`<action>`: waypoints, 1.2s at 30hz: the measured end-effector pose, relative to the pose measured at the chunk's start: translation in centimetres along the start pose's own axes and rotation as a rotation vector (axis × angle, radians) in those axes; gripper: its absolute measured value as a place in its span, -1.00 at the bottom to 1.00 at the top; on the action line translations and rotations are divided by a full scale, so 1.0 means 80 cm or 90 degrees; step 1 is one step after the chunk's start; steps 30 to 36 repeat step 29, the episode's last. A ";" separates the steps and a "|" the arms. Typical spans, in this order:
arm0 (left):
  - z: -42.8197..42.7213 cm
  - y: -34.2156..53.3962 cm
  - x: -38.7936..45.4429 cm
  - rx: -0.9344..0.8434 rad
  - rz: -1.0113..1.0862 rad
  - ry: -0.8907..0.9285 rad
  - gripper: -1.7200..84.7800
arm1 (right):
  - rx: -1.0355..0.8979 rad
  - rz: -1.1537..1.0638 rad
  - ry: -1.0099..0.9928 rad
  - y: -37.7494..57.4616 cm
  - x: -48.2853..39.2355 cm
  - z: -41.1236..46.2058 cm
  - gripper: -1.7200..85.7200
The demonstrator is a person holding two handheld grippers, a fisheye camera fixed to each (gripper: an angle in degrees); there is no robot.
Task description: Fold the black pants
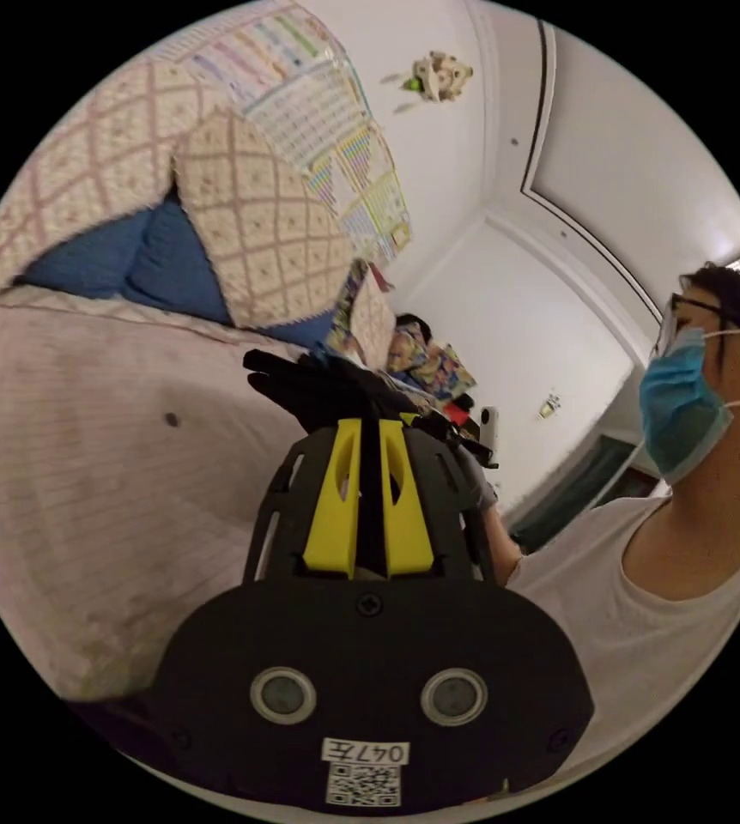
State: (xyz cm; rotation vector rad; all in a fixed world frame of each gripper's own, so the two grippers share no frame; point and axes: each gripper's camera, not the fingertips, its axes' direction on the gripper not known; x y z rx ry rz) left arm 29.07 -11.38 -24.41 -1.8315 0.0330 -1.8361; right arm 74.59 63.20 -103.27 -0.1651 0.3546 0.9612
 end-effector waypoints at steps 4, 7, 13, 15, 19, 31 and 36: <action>0.120 -0.085 -0.019 -0.067 -0.012 0.101 -0.91 | 0.081 0.020 0.134 -0.008 0.068 -0.119 -0.98; 0.210 -0.207 0.003 -0.102 0.053 0.137 -0.90 | 0.183 0.034 0.212 -0.030 0.104 -0.176 -0.98; 0.380 -0.458 0.075 -0.097 0.194 0.029 -0.85 | 0.383 0.216 0.207 -0.059 0.234 -0.192 -0.98; 0.447 -0.479 0.053 -0.132 0.163 -0.151 -0.75 | 0.395 0.299 0.229 -0.052 0.277 -0.166 -0.97; 0.468 -0.414 0.006 -0.209 0.145 -0.299 -0.65 | 0.270 0.437 0.310 -0.010 0.358 -0.080 -0.93; 0.064 -0.030 0.100 -0.139 0.319 -0.332 -0.82 | 0.291 0.288 0.318 0.043 0.235 -0.125 -0.77; 0.064 -0.030 0.100 -0.139 0.319 -0.332 -0.82 | 0.291 0.288 0.318 0.043 0.235 -0.125 -0.77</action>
